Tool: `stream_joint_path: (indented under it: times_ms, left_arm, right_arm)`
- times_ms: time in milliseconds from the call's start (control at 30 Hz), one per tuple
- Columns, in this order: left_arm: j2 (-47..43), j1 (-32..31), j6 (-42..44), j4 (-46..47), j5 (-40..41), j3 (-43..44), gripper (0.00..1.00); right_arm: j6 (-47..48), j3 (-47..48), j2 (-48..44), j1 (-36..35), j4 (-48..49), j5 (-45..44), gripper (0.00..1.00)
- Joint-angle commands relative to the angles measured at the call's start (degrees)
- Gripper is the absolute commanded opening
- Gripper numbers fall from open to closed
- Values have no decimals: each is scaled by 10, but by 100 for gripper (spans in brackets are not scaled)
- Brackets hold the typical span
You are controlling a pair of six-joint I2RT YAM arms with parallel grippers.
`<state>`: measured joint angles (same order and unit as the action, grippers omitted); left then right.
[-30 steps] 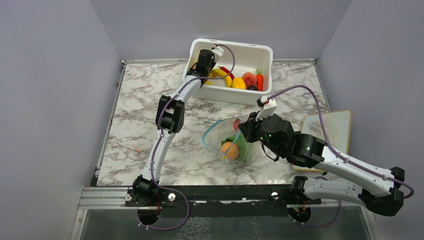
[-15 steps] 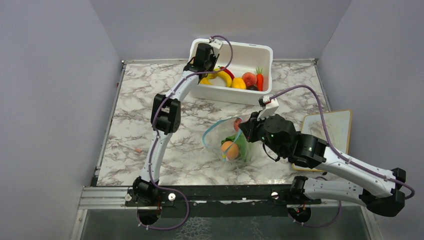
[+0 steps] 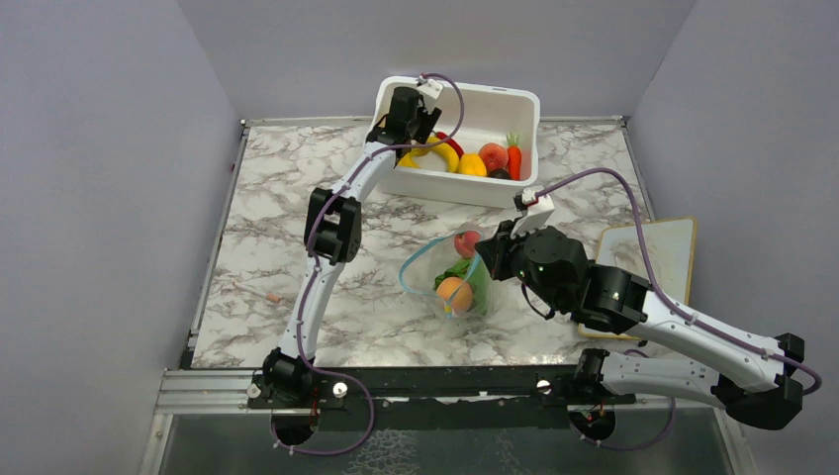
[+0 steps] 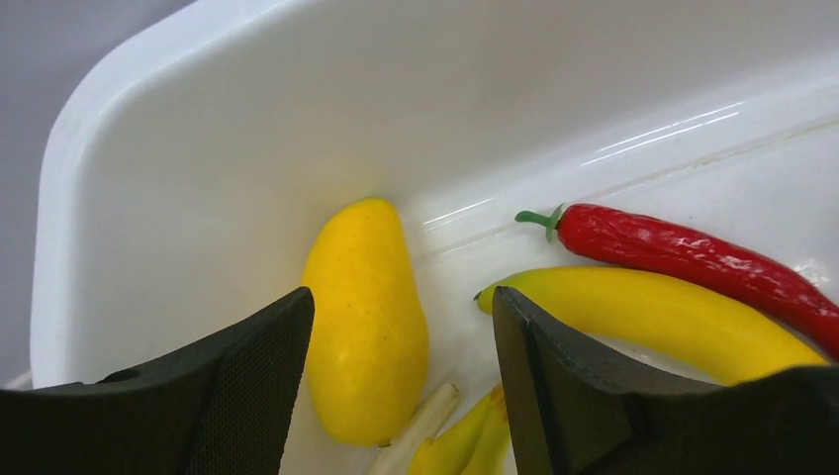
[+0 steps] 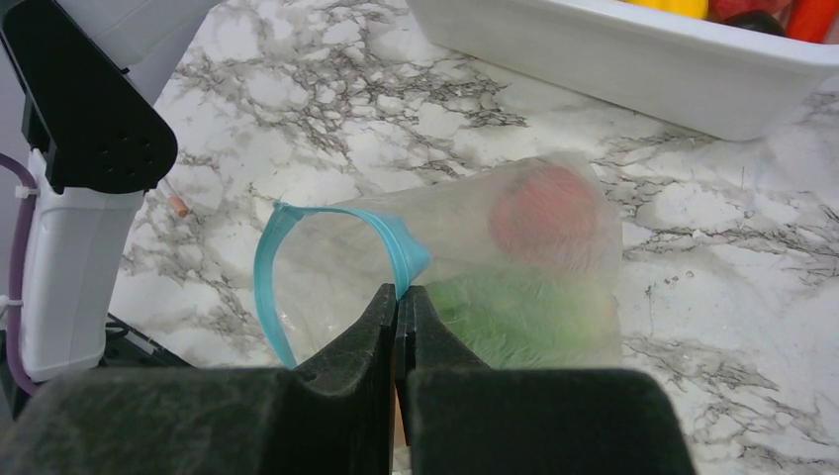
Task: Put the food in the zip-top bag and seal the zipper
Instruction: Pick up the fake fruit from the bin.
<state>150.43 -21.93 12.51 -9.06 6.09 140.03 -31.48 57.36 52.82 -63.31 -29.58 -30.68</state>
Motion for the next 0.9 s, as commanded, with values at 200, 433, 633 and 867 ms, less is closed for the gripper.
stream_joint_path:
  times_ms: [200, 433, 633, 867]
  left_arm:
    - [55, 18, 46, 4, 46, 24, 72]
    - [87, 27, 41, -6, 41, 30, 74]
    - [89, 23, 27, -24, -2, 25, 50]
    - [16, -6, 6, -31, -65, -41, 36]
  right_arm:
    - [18, 7, 11, -2, 47, -17, 1]
    - [13, 12, 15, -2, 42, -18, 1]
    - [11, 13, 23, -2, 46, -16, 1]
    - [16, 18, 35, -2, 57, -11, 1]
